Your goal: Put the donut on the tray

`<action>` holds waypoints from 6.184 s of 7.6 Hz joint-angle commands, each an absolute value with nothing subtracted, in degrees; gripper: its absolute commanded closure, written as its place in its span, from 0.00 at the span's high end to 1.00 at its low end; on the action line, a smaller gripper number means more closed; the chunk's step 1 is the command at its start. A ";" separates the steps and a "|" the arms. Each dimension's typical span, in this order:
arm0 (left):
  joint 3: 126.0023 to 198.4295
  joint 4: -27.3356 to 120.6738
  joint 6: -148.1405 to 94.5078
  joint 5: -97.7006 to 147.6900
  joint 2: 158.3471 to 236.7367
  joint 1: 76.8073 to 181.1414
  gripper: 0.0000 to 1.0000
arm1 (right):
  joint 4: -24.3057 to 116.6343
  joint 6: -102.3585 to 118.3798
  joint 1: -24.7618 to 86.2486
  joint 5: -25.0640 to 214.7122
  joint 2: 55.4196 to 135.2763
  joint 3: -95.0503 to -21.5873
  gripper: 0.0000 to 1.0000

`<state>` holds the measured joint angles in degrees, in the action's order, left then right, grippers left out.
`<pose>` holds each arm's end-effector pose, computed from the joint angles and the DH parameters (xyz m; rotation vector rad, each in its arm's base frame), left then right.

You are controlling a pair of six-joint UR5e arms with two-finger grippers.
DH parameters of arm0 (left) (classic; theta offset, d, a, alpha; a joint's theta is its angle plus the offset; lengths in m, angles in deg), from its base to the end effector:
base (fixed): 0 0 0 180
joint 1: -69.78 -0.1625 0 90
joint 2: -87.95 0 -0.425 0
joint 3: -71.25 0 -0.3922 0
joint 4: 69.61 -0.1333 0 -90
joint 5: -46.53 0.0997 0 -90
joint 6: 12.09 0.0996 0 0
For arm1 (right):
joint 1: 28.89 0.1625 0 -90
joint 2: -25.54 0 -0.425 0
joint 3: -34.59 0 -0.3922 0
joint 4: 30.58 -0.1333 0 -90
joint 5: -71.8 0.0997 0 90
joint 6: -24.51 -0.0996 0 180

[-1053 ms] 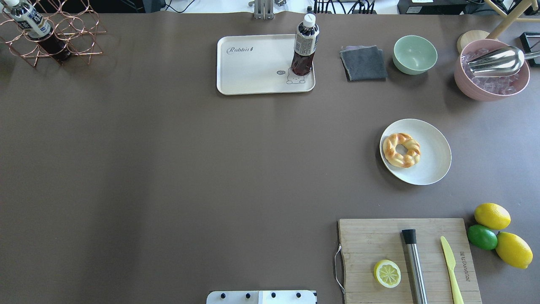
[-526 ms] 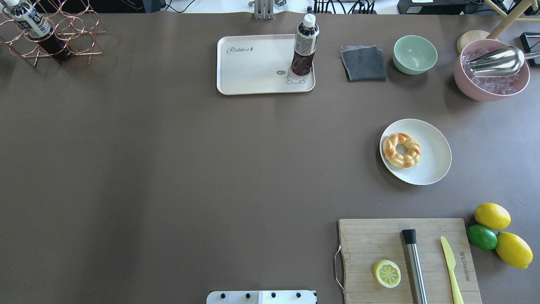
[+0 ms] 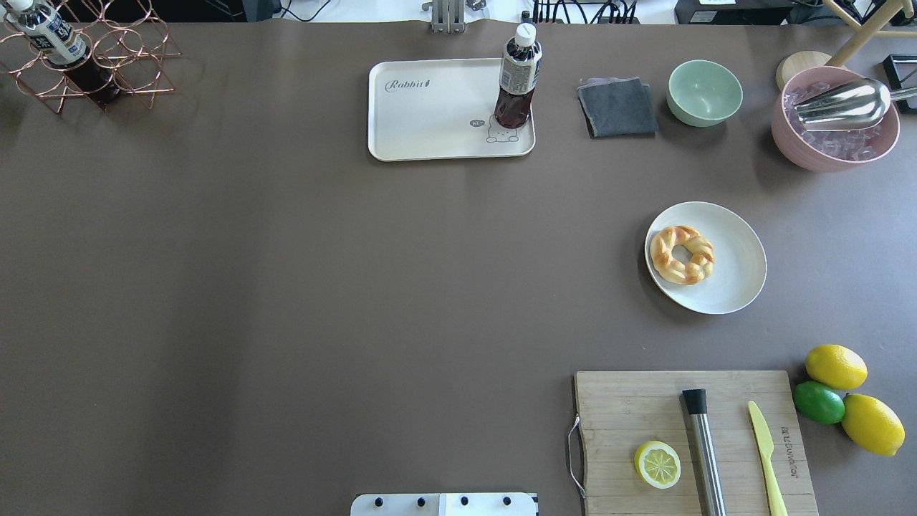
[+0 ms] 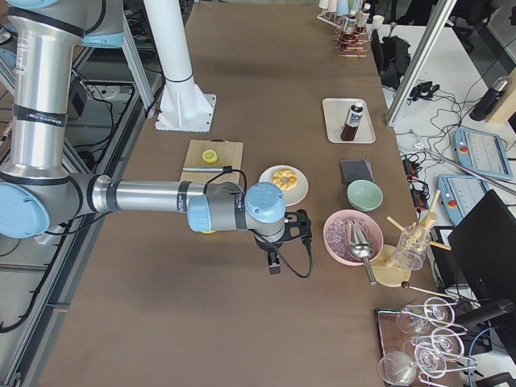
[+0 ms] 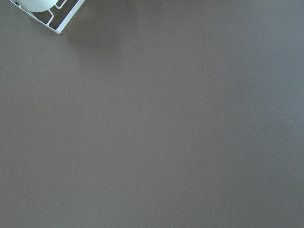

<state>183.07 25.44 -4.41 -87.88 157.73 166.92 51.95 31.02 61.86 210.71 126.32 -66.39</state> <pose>-0.1069 -0.3418 0.6095 0.2091 0.7536 0.0539 0.0637 -0.4195 0.6302 0.1795 -0.8434 -0.1514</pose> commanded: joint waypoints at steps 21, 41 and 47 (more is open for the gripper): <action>183.83 25.84 -3.91 -91.37 155.71 167.78 0.97 | 21.45 -24.97 27.28 203.20 108.33 -48.38 0.55; 185.95 38.93 -91.92 -79.90 198.92 112.89 0.98 | 22.12 -64.25 11.72 193.44 95.88 -66.84 0.00; 184.54 38.85 -101.29 -76.87 203.52 107.31 0.92 | 28.66 -69.08 8.12 190.89 91.81 -71.40 0.00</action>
<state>184.83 38.85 -100.21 -77.00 203.26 107.56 28.51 -67.74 9.17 191.04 91.44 -69.86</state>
